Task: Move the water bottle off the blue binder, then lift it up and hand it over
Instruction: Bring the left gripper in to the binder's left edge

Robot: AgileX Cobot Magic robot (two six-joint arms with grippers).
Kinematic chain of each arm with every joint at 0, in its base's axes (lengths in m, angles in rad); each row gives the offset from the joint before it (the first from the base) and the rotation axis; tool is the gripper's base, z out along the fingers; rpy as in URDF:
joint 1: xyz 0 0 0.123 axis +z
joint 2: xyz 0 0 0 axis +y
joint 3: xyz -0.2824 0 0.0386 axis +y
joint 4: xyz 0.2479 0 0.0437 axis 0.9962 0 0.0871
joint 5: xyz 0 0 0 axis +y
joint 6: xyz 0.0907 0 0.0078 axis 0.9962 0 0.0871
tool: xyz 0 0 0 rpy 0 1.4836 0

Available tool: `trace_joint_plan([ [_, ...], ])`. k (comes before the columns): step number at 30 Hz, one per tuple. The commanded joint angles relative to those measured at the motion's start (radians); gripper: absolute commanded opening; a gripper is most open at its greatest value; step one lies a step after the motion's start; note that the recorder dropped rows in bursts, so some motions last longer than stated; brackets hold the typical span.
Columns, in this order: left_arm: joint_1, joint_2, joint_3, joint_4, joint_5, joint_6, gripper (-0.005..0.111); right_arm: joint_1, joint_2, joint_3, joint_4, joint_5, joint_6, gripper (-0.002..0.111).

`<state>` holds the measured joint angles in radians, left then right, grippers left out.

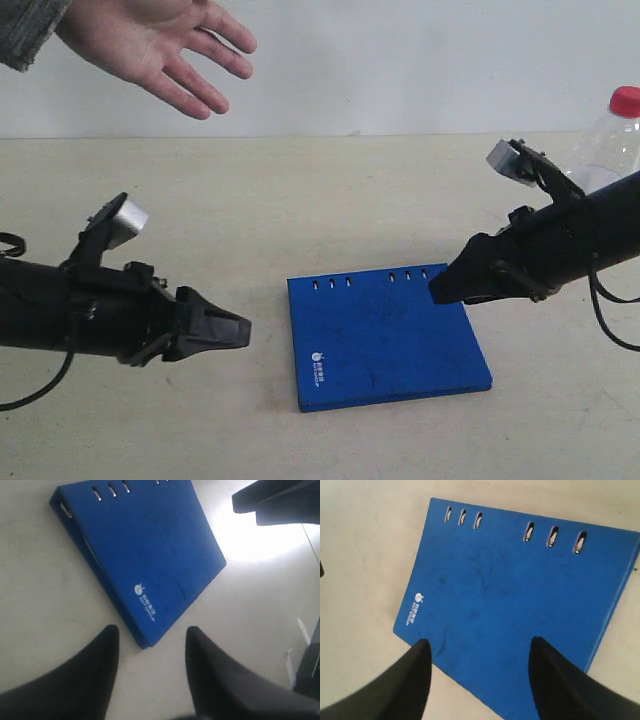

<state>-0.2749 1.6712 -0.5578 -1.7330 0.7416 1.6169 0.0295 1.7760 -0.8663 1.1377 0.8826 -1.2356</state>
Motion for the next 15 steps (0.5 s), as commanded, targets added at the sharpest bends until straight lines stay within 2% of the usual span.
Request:
trace_joint_plan([
  [1, -0.026, 0.071, -0.072, -0.011, 0.017, -0.004, 0.047, -0.009, 0.002, 0.005, -0.006, -0.123, -0.047, 0.052],
  [7, -0.026, 0.149, -0.114, -0.011, -0.013, -0.037, 0.066, -0.009, 0.028, 0.005, -0.029, -0.194, 0.130, 0.053],
  [10, -0.026, 0.194, -0.143, -0.011, 0.011, -0.104, 0.067, -0.009, 0.065, 0.003, -0.021, -0.169, 0.150, 0.053],
  [15, -0.026, 0.246, -0.165, -0.011, 0.114, -0.108, 0.067, -0.009, 0.099, -0.034, -0.023, -0.066, 0.146, 0.053],
])
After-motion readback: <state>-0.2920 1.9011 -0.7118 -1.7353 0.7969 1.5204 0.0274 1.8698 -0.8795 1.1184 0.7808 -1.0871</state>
